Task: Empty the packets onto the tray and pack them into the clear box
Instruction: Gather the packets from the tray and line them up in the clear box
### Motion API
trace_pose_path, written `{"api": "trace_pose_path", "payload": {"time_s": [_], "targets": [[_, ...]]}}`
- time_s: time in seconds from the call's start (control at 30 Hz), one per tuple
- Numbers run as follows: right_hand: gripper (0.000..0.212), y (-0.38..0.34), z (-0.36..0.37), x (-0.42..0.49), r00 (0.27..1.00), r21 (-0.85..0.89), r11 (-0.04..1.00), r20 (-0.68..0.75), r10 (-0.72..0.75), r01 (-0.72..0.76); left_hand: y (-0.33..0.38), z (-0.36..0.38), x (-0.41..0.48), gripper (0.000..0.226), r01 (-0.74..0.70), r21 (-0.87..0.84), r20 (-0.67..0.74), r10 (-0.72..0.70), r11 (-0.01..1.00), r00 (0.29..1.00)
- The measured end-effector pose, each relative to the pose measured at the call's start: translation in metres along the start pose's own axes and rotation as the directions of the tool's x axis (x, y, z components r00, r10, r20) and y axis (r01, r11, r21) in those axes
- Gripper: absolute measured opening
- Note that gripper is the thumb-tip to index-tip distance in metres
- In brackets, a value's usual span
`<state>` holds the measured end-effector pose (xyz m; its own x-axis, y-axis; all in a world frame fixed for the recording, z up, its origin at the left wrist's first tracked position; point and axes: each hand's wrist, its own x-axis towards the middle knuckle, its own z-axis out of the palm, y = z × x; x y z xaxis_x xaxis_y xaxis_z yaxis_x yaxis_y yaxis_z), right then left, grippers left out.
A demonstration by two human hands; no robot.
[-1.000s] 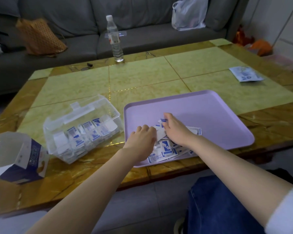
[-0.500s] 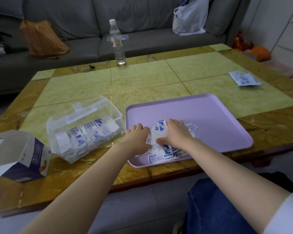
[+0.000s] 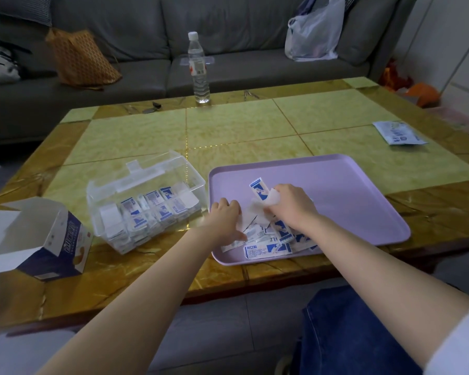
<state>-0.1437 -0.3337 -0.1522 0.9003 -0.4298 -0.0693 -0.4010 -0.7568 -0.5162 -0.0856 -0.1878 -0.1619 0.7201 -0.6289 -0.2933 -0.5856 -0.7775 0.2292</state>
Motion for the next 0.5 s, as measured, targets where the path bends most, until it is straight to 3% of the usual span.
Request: {"api": "trace_pose_path", "payload": {"time_s": [0.2, 0.5], "targets": [[0.028, 0.002, -0.011, 0.004, 0.995, 0.078, 0.996, -0.090, -0.033, 0.040, 0.004, 0.000, 0.005, 0.058, 0.074, -0.112, 0.068, -0.067, 0.991, 0.995], [0.021, 0.006, -0.013, 0.005, 0.996, 0.060, 0.997, -0.073, -0.043, 0.048, 0.001, -0.006, 0.001, 0.065, 0.044, -0.029, 0.091, -0.041, 0.999, 0.995]]}}
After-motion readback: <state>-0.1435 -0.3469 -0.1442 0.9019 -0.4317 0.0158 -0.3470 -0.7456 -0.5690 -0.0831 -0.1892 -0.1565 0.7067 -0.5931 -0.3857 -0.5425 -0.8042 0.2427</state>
